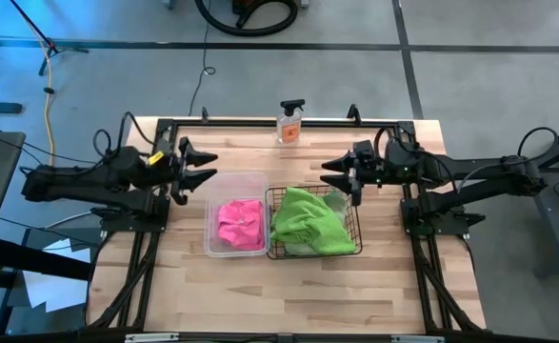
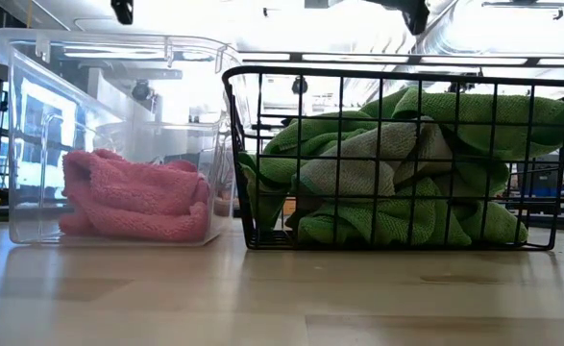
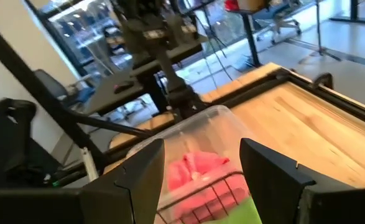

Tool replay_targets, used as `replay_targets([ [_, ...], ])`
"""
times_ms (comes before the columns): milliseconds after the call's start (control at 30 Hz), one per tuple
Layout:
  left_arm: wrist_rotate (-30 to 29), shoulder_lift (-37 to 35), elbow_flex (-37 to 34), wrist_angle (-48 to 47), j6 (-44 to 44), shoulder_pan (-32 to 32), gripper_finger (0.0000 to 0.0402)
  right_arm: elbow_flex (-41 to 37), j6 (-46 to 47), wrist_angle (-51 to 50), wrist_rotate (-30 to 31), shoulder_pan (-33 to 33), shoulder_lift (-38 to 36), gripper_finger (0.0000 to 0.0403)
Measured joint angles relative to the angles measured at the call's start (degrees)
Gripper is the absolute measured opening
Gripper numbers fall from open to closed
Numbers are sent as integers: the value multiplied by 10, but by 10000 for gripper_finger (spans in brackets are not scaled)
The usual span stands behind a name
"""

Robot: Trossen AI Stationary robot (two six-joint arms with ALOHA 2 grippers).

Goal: Sort microfiber towel by color & place in baskets
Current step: Return to Home Position

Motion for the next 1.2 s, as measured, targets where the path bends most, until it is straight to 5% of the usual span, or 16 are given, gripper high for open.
replay_targets([
  [267, 1, -69, -58, 5, -12, -1, 139, 0, -47, 70, -34, 0, -1, 202],
  [600, 15, -160, -131, 12, -6, -1, 9, 0, -47, 108, -34, -4, -1, 184],
  [1200, 24, -316, -224, 5, -11, -1, 0, 0, -15, 123, -12, -4, -2, 183],
])
